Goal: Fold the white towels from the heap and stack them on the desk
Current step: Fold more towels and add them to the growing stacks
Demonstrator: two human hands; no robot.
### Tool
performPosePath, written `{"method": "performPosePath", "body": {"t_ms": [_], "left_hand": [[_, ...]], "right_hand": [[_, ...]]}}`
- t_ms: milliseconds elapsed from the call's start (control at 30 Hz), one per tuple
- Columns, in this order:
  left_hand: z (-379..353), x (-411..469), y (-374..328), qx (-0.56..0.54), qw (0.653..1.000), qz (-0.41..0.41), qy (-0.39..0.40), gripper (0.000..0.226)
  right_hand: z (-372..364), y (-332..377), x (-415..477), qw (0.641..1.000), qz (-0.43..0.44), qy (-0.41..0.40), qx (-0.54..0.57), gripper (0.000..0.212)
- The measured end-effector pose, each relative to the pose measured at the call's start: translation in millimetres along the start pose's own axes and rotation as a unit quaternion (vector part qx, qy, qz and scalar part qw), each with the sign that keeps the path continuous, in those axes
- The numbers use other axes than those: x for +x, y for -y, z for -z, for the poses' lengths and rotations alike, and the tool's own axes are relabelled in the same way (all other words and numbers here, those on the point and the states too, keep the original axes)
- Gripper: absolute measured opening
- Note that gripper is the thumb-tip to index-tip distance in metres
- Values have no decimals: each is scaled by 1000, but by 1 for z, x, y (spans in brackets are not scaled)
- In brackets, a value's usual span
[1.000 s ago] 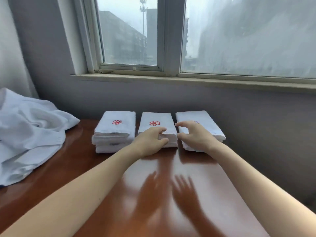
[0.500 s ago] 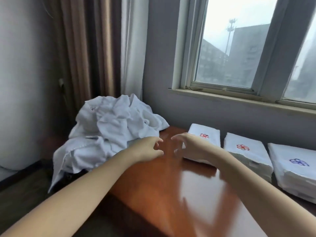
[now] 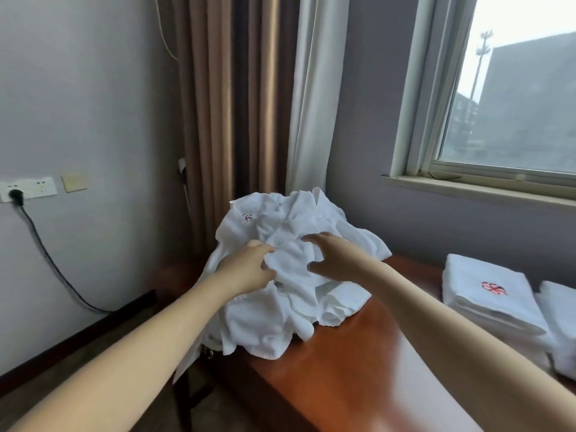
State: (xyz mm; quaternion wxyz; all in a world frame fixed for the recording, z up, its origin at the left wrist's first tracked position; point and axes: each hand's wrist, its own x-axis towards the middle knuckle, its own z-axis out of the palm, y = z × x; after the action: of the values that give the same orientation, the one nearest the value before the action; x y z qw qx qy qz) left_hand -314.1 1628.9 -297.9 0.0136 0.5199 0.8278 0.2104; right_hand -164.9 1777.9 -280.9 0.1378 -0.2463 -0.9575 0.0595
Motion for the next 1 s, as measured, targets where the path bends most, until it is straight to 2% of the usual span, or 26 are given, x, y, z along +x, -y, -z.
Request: {"method": "performPosePath", "body": {"t_ms": [167,300,400,467,533,633,667,767,833,900,1000], "left_hand": [[4,40,31,20,1000,-2,-20,63],[-5,68,42,-16,999,24,-23,82],[-14,81,43,-89,995,33,-16,85],[-18,85,43,-155,988,27,-11,84],[-22,86,41,-187,982,16,6,83],[-28,85,35,-221,975,-15,4,78],[-28,83,31,-233,972,-27,-8,76],[-29,78,7,-249,964,-70,-57,73],[-31,73,-20,-241,958,-124,-89,69],[-35,66,-50,-222,952,-179,-114,67],[-42,48,-95,-204,937,-237,-156,60]], "right_hand": [[-22,11,67,1000,6,-21,19,72],[-40,11,107,990,-79,-8,116,79],[-53,7,126,976,-138,-13,170,82],[-62,5,130,972,-153,-8,178,72],[-67,2,125,972,-147,-12,182,52],[-53,-4,108,966,-142,-82,199,17],[-44,-7,100,961,-149,-105,207,12],[-12,-11,68,928,-176,-165,285,21],[8,-14,41,895,-184,-234,334,27],[25,-19,10,866,-185,-288,366,17],[48,-33,-42,848,-198,-320,373,5]]}}
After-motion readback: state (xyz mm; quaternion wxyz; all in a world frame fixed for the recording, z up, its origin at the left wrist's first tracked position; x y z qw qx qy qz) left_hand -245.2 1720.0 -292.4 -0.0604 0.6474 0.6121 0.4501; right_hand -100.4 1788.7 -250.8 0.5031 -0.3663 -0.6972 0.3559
